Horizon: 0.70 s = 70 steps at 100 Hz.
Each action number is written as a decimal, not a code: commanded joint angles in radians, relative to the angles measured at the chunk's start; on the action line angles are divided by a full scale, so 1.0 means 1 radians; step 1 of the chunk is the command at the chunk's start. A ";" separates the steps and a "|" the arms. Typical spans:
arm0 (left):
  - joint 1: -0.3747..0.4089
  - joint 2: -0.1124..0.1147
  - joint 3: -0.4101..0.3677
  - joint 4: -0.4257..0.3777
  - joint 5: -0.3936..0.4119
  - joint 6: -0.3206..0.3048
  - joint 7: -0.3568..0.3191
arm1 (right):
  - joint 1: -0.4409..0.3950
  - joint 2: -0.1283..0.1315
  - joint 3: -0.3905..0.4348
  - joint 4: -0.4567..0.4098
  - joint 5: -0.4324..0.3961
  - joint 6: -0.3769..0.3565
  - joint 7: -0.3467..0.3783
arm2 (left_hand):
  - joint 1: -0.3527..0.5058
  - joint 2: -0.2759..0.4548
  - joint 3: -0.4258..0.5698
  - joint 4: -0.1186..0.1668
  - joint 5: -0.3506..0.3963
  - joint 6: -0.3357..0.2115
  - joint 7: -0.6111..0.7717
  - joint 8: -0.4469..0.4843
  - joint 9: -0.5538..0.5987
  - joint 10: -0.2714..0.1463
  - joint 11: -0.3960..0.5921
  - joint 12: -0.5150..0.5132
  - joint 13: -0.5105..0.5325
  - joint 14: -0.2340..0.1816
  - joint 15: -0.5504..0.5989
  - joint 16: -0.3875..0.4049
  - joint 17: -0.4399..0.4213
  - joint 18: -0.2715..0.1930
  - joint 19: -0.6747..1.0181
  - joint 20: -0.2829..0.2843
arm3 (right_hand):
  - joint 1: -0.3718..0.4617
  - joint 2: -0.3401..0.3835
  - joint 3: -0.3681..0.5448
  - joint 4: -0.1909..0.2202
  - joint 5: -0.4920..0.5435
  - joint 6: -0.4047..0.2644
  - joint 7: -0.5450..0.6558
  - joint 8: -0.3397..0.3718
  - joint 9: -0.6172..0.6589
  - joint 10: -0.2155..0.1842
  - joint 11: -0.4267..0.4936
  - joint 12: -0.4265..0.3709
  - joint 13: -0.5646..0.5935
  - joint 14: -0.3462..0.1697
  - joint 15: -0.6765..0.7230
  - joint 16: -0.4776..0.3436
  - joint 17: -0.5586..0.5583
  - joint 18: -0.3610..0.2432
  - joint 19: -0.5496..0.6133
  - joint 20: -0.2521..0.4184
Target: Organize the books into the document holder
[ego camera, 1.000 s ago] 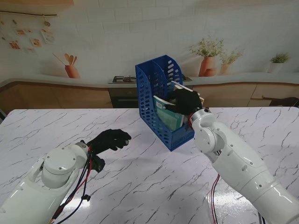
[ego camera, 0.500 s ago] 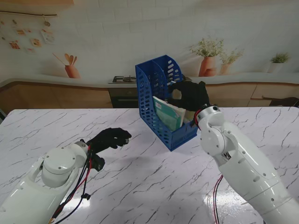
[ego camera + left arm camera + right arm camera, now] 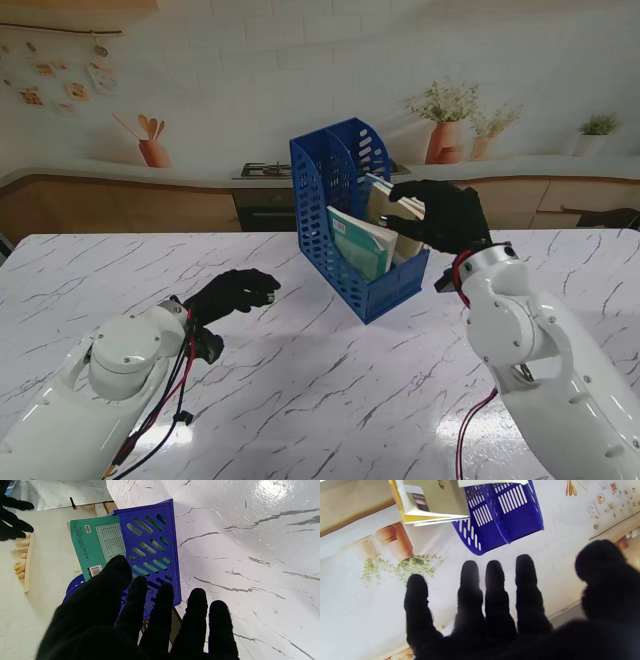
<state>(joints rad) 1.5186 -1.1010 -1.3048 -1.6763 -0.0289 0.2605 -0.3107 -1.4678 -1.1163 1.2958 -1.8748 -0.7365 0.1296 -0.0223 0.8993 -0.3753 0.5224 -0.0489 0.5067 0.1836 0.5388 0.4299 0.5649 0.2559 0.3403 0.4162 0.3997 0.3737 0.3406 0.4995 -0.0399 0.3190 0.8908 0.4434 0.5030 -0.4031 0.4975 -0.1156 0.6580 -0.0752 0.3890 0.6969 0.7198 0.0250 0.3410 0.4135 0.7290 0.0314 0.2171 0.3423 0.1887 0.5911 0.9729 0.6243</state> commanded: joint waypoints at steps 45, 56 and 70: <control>0.027 -0.012 0.006 -0.004 -0.012 -0.059 0.021 | -0.277 0.000 0.129 -0.067 0.067 -0.137 -0.042 | -0.022 -0.004 -0.024 0.014 -0.019 -0.050 0.003 -0.003 0.015 -0.040 0.000 0.007 -0.015 -0.017 -0.017 -0.012 -0.011 -0.019 -0.046 -0.020 | 0.007 0.029 -0.029 0.038 0.009 0.029 -0.001 -0.018 -0.003 0.011 -0.003 0.028 0.025 0.003 0.009 0.026 0.000 -0.060 0.019 -0.001; 0.032 -0.015 0.008 -0.004 -0.015 -0.062 0.034 | -0.299 -0.003 0.137 -0.045 0.095 -0.158 -0.051 | -0.020 -0.006 -0.024 0.014 -0.021 -0.053 0.001 -0.004 0.018 -0.043 -0.001 0.007 -0.012 -0.018 -0.020 -0.013 -0.006 -0.013 -0.046 -0.020 | 0.013 0.030 -0.031 0.038 0.009 0.038 0.000 -0.017 -0.004 0.010 0.003 0.034 0.028 0.000 0.012 0.029 0.010 -0.062 0.029 0.000; 0.037 -0.020 0.016 -0.004 -0.013 -0.063 0.058 | -0.318 -0.007 0.142 -0.015 0.144 -0.180 -0.057 | -0.020 -0.006 -0.022 0.015 -0.020 -0.055 0.003 -0.003 0.017 -0.044 -0.002 0.008 -0.012 -0.018 -0.022 -0.012 -0.008 -0.012 -0.046 -0.020 | 0.019 0.034 -0.034 0.039 0.012 0.045 0.004 -0.014 -0.008 0.011 0.021 0.048 0.032 -0.001 0.019 0.034 0.013 -0.069 0.037 0.001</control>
<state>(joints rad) 1.5457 -1.1099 -1.2953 -1.6789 -0.0398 0.2227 -0.2551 -1.7640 -1.1135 1.4395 -1.9131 -0.6000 -0.0419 -0.0764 0.8993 -0.3753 0.5221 -0.0489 0.5065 0.1832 0.5388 0.4299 0.5649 0.2540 0.3402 0.4162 0.3997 0.3737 0.3405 0.4991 -0.0399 0.3199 0.8780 0.4369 0.5161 -0.3923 0.4835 -0.1155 0.6587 -0.0417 0.3890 0.6968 0.7198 0.0355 0.3435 0.4499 0.7453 0.0316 0.2171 0.3548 0.2006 0.5914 0.9867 0.6237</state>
